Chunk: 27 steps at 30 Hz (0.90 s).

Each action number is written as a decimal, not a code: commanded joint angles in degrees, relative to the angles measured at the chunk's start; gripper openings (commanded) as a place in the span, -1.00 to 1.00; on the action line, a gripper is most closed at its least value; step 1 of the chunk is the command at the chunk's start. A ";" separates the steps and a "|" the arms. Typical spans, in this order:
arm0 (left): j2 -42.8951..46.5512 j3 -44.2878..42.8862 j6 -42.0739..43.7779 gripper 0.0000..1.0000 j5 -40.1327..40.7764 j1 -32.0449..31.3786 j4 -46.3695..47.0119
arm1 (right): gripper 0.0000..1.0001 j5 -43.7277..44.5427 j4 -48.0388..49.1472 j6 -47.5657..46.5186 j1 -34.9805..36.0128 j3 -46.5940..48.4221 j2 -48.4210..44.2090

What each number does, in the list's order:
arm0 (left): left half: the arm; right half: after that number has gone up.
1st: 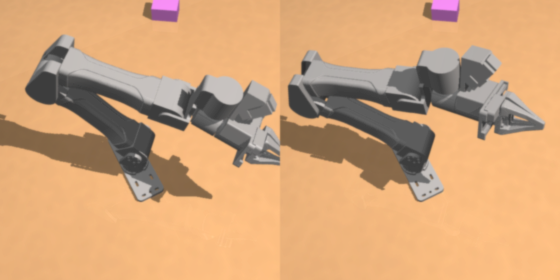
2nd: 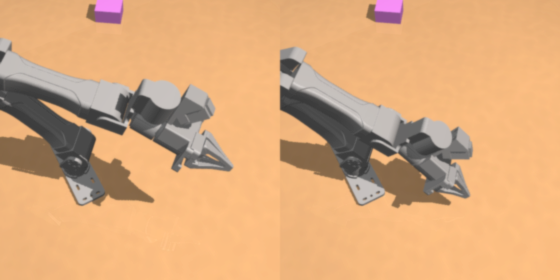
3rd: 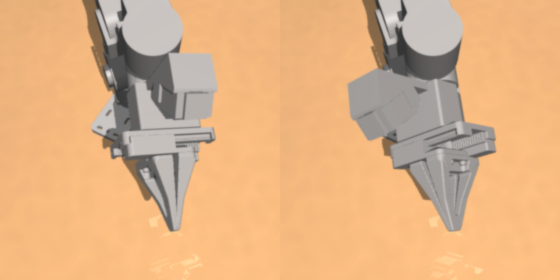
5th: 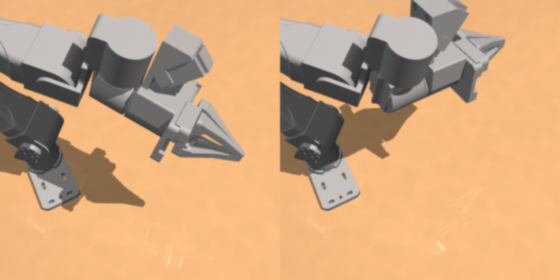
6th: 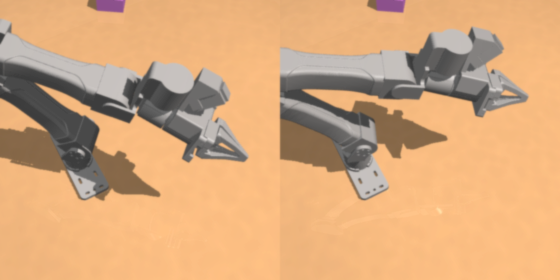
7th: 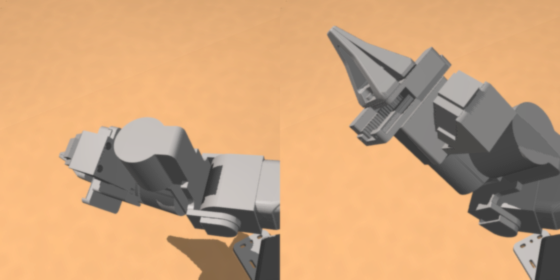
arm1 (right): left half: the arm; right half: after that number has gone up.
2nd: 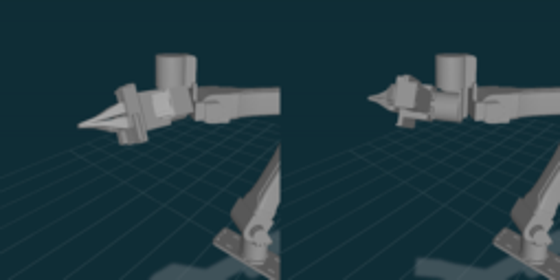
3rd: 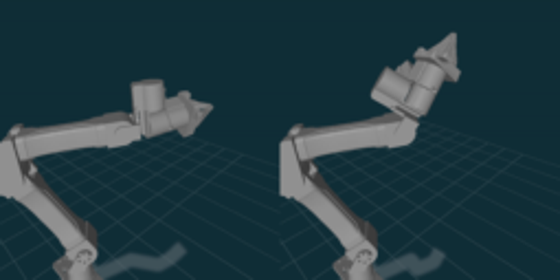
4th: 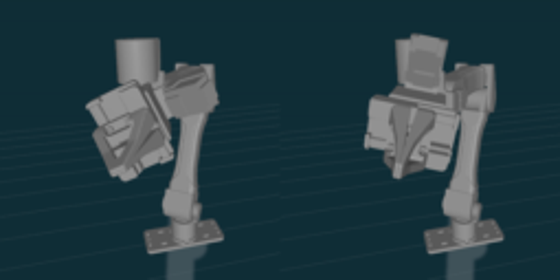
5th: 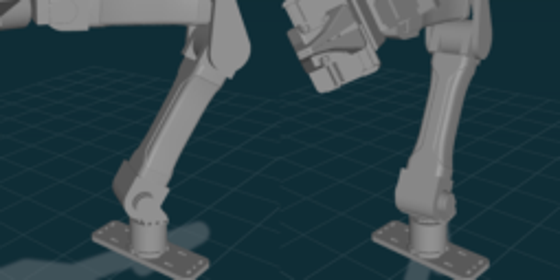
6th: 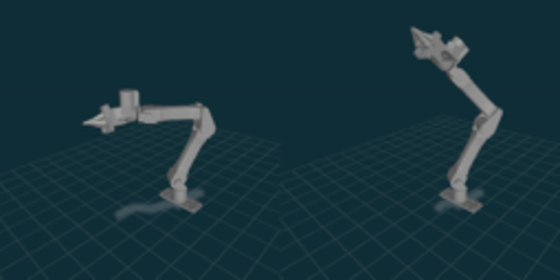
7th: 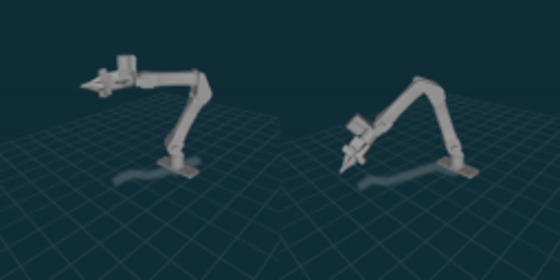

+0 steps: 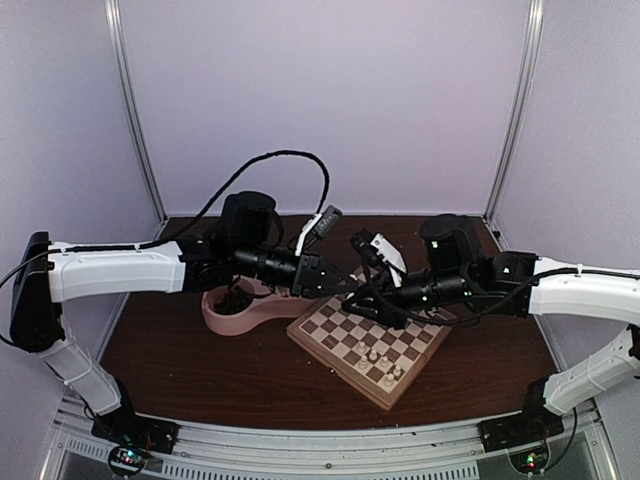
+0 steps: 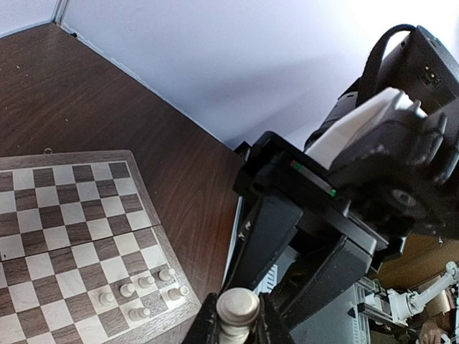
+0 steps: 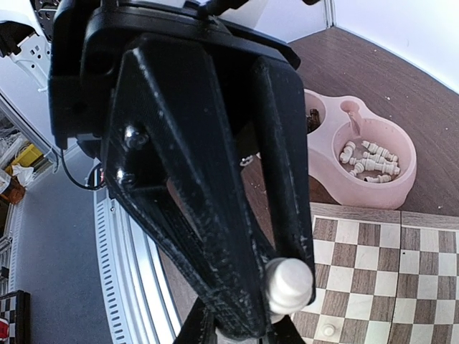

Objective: Set up the chess pieces on the board
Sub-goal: Pass from the right arm to the left, then place the queen at d1.

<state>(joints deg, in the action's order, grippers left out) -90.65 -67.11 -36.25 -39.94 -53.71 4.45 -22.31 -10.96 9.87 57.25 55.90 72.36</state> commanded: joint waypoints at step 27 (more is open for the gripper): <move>-2.96 17.03 17.42 -0.93 26.36 -5.10 15.40 | 0.31 46.92 -9.26 4.63 -2.82 -30.22 -36.56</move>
<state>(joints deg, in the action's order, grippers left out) -91.33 -51.35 -21.74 -18.72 -58.67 11.99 15.46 -21.21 14.26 55.11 29.58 40.38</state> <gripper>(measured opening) 0.150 0.655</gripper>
